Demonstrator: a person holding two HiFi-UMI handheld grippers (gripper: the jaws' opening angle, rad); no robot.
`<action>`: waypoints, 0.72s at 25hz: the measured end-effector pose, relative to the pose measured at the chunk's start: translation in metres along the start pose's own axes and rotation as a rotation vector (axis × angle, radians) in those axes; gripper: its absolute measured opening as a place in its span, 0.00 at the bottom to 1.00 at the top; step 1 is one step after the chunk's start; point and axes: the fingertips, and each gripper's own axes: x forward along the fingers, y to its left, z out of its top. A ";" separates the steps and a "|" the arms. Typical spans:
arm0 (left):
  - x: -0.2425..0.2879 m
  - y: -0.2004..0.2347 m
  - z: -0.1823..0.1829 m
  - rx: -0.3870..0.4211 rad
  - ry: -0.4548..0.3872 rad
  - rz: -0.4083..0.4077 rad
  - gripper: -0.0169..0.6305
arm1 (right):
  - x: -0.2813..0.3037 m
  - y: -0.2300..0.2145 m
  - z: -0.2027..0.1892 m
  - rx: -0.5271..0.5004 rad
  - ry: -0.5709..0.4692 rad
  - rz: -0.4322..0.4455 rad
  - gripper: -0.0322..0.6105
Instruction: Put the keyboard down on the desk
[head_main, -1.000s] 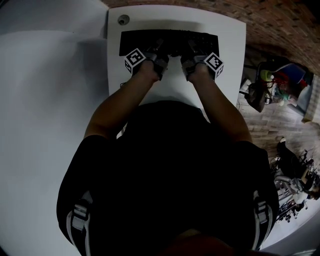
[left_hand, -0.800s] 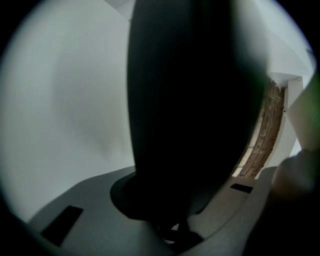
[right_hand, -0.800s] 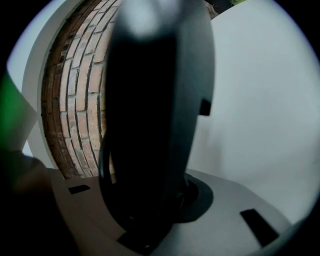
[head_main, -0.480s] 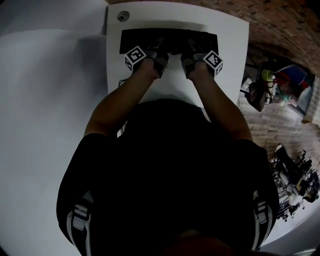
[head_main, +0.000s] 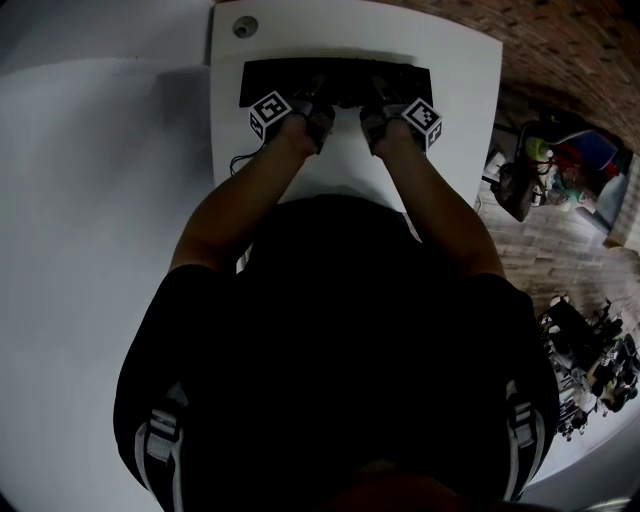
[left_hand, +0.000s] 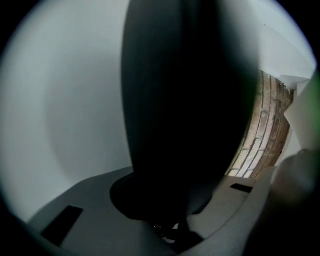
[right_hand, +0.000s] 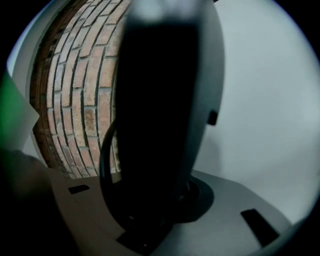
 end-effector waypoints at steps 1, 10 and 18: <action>0.000 0.001 0.000 0.002 0.000 0.001 0.15 | 0.000 -0.001 0.000 0.003 0.000 -0.003 0.24; -0.002 0.011 0.001 0.004 0.002 0.018 0.15 | 0.000 -0.011 -0.005 0.021 0.002 -0.030 0.24; 0.004 0.020 0.002 -0.007 -0.001 0.042 0.15 | 0.005 -0.021 0.000 0.019 0.013 -0.059 0.25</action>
